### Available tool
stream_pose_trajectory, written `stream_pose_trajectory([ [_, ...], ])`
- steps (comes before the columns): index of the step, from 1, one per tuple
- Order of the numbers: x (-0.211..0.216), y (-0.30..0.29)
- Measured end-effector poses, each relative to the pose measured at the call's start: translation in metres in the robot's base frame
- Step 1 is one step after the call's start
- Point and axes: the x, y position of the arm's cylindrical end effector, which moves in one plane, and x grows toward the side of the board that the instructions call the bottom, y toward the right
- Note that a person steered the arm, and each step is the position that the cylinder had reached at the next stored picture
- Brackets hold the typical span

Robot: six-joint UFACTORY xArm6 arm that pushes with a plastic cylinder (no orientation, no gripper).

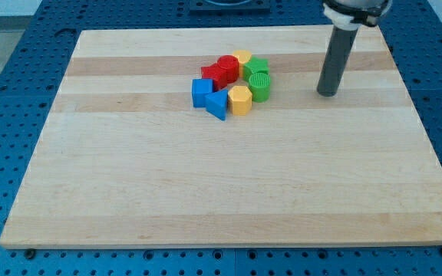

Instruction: Slide the blue cube to the left

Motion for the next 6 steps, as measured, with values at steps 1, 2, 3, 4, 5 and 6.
stream_pose_trajectory([
  [1, 0.0, -0.048],
  [2, 0.0, -0.103],
  [3, 0.0, -0.161],
  [4, 0.003, -0.213],
  [5, 0.015, -0.25],
  [6, 0.001, -0.253],
])
